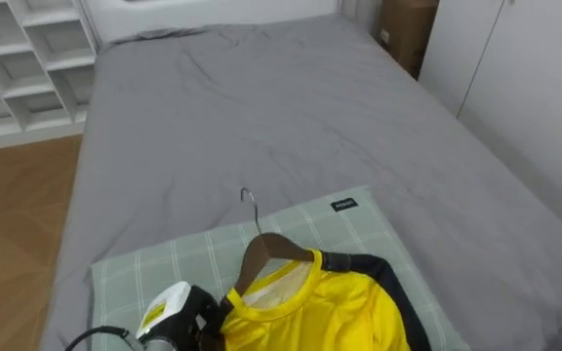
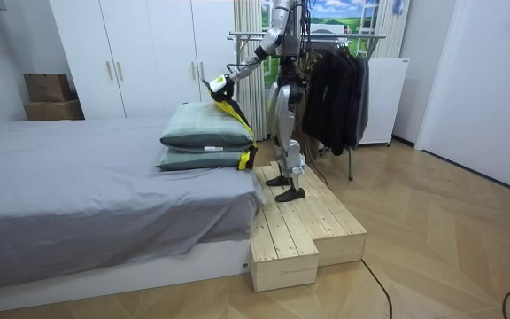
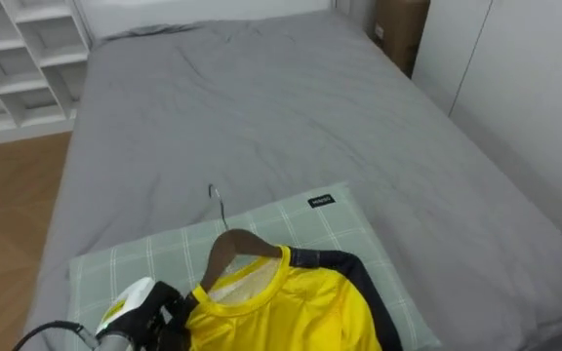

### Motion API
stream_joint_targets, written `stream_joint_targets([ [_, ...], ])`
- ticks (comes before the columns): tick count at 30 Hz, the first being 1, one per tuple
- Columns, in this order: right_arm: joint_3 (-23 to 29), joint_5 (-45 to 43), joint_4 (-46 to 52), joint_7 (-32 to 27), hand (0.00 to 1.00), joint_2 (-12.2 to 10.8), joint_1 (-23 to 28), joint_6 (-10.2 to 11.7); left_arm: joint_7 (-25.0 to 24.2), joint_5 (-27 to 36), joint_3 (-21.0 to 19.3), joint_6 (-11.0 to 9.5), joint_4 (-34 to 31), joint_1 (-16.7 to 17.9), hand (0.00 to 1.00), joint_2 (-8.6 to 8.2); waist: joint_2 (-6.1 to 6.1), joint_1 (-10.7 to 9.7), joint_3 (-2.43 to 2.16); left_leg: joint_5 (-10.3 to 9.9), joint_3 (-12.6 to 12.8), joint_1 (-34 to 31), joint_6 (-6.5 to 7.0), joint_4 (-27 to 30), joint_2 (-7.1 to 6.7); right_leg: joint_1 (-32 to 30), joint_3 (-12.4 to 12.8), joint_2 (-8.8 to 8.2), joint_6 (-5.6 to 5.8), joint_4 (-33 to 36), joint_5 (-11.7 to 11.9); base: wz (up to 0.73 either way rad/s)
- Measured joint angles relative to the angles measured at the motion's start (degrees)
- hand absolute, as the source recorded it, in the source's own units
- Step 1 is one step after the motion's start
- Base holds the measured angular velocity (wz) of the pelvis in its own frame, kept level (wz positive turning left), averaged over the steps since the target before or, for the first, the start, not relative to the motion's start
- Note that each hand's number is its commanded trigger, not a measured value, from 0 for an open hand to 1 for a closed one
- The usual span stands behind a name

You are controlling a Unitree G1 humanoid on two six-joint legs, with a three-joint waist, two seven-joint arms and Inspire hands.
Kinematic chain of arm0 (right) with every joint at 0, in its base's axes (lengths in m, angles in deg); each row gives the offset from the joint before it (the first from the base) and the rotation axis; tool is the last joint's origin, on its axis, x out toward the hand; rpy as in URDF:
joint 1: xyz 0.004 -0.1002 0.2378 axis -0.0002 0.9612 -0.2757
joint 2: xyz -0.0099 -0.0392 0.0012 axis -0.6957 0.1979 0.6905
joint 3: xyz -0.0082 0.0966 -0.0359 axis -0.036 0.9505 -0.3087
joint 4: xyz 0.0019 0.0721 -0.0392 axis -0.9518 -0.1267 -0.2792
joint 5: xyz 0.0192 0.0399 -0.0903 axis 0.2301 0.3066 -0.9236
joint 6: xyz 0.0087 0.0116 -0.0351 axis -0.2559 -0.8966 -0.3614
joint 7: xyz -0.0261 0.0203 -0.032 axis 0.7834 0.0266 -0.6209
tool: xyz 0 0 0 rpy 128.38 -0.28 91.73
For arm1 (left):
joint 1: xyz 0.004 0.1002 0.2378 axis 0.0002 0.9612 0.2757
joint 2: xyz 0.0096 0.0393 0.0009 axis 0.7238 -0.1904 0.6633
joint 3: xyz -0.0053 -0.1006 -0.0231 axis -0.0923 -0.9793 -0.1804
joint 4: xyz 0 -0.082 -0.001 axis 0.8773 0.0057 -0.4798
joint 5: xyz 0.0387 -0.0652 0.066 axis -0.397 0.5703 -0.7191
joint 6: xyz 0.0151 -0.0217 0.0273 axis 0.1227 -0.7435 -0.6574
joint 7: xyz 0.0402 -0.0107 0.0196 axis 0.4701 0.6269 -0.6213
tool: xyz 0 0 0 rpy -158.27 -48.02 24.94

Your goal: Hang clothes

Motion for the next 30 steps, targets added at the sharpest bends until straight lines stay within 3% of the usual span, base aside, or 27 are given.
stream_joint_targets([
  [2,0.01,-4.23,-0.6,-0.27,0.0,0.3,1.05,-0.53,0.05,-0.49,-0.02,-0.04,-5.1,1.18,1.0,0.41,-0.08,0.0,0.05,0.0,-0.06,0.96,0.01,-0.03,-0.05,0.98,0.07,-0.01,0.15,-0.12,-0.16,0.02],
  [8,0.04,-13.74,-1.3,-0.14,0.0,0.29,2.14,-3.91,0.01,-0.61,0.01,0.04,-9.79,1.97,1.0,1.15,-0.31,-0.17,0.21,-0.01,-0.39,1.87,0.01,0.01,-0.03,1.77,-0.06,-0.01,0.13,-0.13,-0.22,0.01],
  [13,0.04,-16.29,-1.56,1.01,0.0,0.16,2.63,-5.13,-0.15,-0.4,0.01,0.02,-14.62,4.1,1.0,1.34,-0.6,-0.07,0.39,-0.02,-0.95,1.88,0.03,0.03,-0.02,1.92,-0.56,0.0,0.09,-0.15,-0.23,0.03],
  [22,7.34,-16.06,-2.34,0.38,0.0,-0.59,2.52,-5.15,-0.19,0.28,-0.4,-0.18,-19.87,5.32,1.0,4.22,-1.36,0.01,0.39,-0.04,-1.13,3.92,0.02,-0.03,-0.03,4.14,-0.22,0.14,0.02,-0.17,-0.45,0.0],
  [30,11.33,-16.5,-1.16,-5.44,0.0,-0.37,2.31,-4.14,-0.01,0.24,-0.34,-1.85,-23.61,6.2,1.0,6.65,-1.79,-0.05,-0.12,-0.07,-1.41,4.99,0.02,-0.33,0.0,5.39,-0.26,0.33,0.01,-1.03,-0.38,0.0],
])
